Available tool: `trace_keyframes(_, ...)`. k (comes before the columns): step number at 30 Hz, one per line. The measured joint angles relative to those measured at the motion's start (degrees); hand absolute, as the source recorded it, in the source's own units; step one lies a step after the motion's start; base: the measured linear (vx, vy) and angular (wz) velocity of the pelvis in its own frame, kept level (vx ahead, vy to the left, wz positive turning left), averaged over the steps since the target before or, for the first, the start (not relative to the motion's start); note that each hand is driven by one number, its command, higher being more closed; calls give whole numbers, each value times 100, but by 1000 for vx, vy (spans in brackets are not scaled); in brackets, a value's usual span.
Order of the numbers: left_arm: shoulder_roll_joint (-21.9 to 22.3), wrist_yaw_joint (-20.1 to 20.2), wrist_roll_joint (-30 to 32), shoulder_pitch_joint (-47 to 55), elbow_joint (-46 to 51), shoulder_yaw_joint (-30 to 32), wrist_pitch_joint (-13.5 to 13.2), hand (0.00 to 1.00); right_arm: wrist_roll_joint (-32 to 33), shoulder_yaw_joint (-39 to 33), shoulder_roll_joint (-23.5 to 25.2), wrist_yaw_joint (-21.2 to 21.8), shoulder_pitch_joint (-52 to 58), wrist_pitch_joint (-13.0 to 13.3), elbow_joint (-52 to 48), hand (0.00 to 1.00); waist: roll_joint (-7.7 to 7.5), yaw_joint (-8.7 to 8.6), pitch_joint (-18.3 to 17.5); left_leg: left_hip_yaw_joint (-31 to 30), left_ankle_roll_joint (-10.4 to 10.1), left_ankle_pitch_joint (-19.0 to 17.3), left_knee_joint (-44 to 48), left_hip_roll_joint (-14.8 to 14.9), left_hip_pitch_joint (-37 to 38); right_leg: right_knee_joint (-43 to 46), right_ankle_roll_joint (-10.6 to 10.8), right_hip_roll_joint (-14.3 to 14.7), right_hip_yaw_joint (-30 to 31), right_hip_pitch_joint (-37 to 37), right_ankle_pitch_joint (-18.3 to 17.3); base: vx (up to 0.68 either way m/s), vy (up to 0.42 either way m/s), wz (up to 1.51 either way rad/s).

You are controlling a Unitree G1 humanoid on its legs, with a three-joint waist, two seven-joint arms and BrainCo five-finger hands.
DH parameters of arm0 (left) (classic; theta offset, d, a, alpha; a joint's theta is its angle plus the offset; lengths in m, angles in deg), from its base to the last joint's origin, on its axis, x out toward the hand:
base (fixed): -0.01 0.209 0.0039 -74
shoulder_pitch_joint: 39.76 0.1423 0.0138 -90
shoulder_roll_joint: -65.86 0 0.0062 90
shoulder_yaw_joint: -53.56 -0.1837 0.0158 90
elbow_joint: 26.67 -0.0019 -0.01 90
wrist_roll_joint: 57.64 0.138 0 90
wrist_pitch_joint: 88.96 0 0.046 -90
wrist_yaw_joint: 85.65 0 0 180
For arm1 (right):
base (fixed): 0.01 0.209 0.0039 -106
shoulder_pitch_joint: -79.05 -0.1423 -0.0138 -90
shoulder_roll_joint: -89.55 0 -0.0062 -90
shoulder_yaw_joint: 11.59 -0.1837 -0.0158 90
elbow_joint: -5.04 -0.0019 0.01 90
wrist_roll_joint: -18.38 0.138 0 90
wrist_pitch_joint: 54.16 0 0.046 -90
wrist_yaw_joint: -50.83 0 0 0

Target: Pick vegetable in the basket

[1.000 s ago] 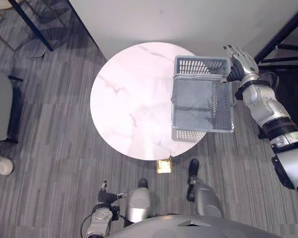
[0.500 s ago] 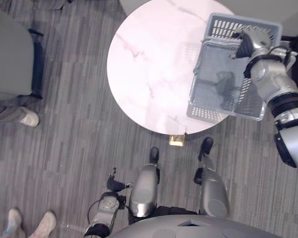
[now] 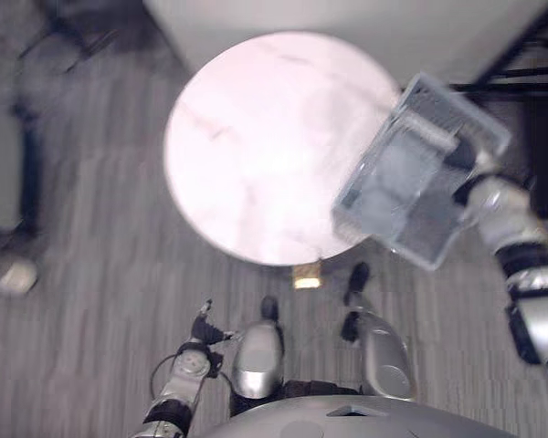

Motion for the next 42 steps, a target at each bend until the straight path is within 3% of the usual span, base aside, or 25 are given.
trace_keyframes(3,-31,76,6,95,5,149,57,0,64,-51,723,102,889,-107,106,100,-215,-112,-163,1017,-136,-269,142,126,605,1027,-237,-388,-803,-31,-495,153,-40,-216)
trace_keyframes(4,-11,117,8,103,-14,208,97,0,92,-141,1089,53,1203,-141,227,100,-237,-61,-280,1674,-186,-353,238,210,899,1453,-726,-495,-1284,-9,-870,181,-63,-265)
trace_keyframes(6,22,118,11,119,-4,253,100,0,-67,-132,1352,20,1478,-135,227,100,-296,-107,-574,2254,-200,-360,446,247,1017,1963,-436,-875,-2101,39,-1237,303,-113,-274)
trace_keyframes(7,149,118,12,-25,-23,340,102,0,-65,-329,1586,-64,1865,-152,193,100,-195,-167,-673,2759,-335,-439,1016,365,1169,2176,-131,-778,-2153,68,-1417,372,-146,-199)
trace_keyframes(8,201,118,12,-49,-47,375,99,0,-43,-419,1653,-81,1997,-159,144,100,-145,-253,-702,2820,-324,-395,1334,494,1141,2129,-94,-673,-2020,65,-1440,315,-114,-187)
trace_keyframes(11,543,109,9,174,-292,498,132,0,634,-635,2106,-139,2874,-174,-183,100,106,-372,-1045,2863,-252,534,3178,1181,1107,1643,-69,139,-749,103,-1414,324,-47,-200)
trace_keyframes(12,585,106,6,217,-345,496,129,0,780,-644,2242,-156,2968,-175,-219,100,176,-452,-1098,2864,-10,352,3438,1217,1082,1504,-63,330,-565,146,-1385,371,-67,-198)
trace_keyframes(13,556,82,0,239,-358,529,112,0,1079,-618,2467,-183,3215,-194,-212,100,122,-501,-1104,2456,627,-85,4173,974,874,1352,-33,711,-20,210,-1327,303,-106,-210)
trace_keyframes(15,683,41,-12,441,-449,608,146,0,1382,-505,2507,-150,3232,-206,48,100,185,-348,-1098,1086,676,-596,4426,29,315,1144,-169,1325,1121,424,-1304,258,-101,-281)
trace_keyframes(16,686,2,-73,523,-455,605,161,0,1384,-477,2493,-160,3210,-207,134,100,225,-311,-1112,862,688,-685,4425,-96,159,1064,-216,1491,1422,530,-1286,276,-42,-310)
trace_keyframes(17,695,-97,-243,612,-443,607,120,0,1382,-479,2419,-176,3122,-208,409,100,272,-139,-1134,402,663,-796,4371,-213,-316,886,-4,1733,2068,821,-1241,248,-13,-249)
trace_keyframes(19,706,-179,-396,569,-440,595,96,0,1378,-609,2366,-249,3080,-216,698,100,245,-138,-1128,-90,560,-871,4066,-243,-874,728,54,1801,2687,1091,-1222,208,14,-216)
trace_keyframes(22,797,-242,-562,441,-444,596,62,0,1387,-1021,2003,-412,3136,-358,977,100,311,-185,-1084,-618,294,-757,2812,-244,-1729,251,134,1696,3232,1606,-1323,300,115,-126)
trace_keyframes(24,812,-287,-556,391,-426,587,38,0,1528,-1380,1846,-477,3253,-458,1196,100,346,-193,-1081,-219,220,-53,1306,-429,-2072,-90,395,1575,3296,2081,-1486,419,173,-35)
trace_keyframes(27,790,-282,-557,467,-442,587,59,0,1634,-1617,1860,-479,3331,-526,1399,100,143,-41,-1203,79,822,820,889,-659,-2070,191,660,1414,3555,2266,-1765,678,184,-65)
trace_keyframes(29,650,-273,-556,468,-510,615,89,0,1629,-1811,2094,-471,3345,-530,1691,100,-59,-112,-1177,87,1263,675,891,-775,-1644,2115,1487,1184,3306,1651,-1791,736,90,-15)
trace_keyframes(30,636,-272,-556,467,-510,608,91,0,1627,-1957,2144,-486,3348,-544,1813,100,-64,-139,-1173,34,1215,581,826,-760,-1449,2861,1942,1204,3163,1386,-1449,700,71,14)
trace_keyframes(31,602,-270,-553,476,-515,577,110,0,1628,-2070,2200,-470,3503,-539,1827,100,-59,-193,-1173,-158,1054,437,523,-757,-969,4074,2290,1150,3026,900,-605,657,31,48)
trace_keyframes(32,508,-270,-554,461,-586,453,146,0,1631,-2127,2175,-487,3625,-527,1811,100,-109,-325,-1164,-412,998,393,109,-850,-373,5151,1852,825,2687,551,-826,638,-9,66)
trace_keyframes(34,525,-270,-554,438,-612,414,169,0,1637,-2342,2155,-496,3781,-524,1765,100,-8,-521,-1147,-791,988,387,-287,-802,242,5469,1544,520,2327,257,-1071,664,-158,97)
trace_keyframes(37,661,-273,-554,147,-671,560,195,0,1931,-2643,2231,-474,3890,-487,1753,100,128,-708,-1092,-1411,785,266,-465,-310,729,4299,1587,465,2485,-432,-1613,545,-286,112)
trace_keyframes(39,677,-272,-554,11,-670,635,186,0,2145,-2789,2282,-469,3904,-445,1671,100,19,-755,-1094,-1727,597,152,-435,-182,741,2497,1770,268,3159,-570,-1286,505,-439,131)
trace_keyframes(40,666,-270,-550,8,-672,673,179,0,2228,-2900,2331,-471,3951,-451,1683,100,-244,-785,-1144,-1870,383,16,-423,-236,759,1023,1845,-17,3609,-323,-889,462,-442,121)
trace_keyframes(41,784,-269,-545,-104,-773,797,166,0,2245,-3163,2329,-471,3843,-473,1878,100,-83,-729,-989,-1927,-13,-290,-342,-102,903,904,1823,-48,3324,-129,-220,643,-558,134)
trace_keyframes(42,949,-255,-577,-76,-862,1034,181,0,2245,-3458,2292,-474,3691,-501,1939,100,-4,-667,-927,-2181,-14,-363,44,-208,777,1415,1838,-48,3155,-101,-532,512,-411,99)
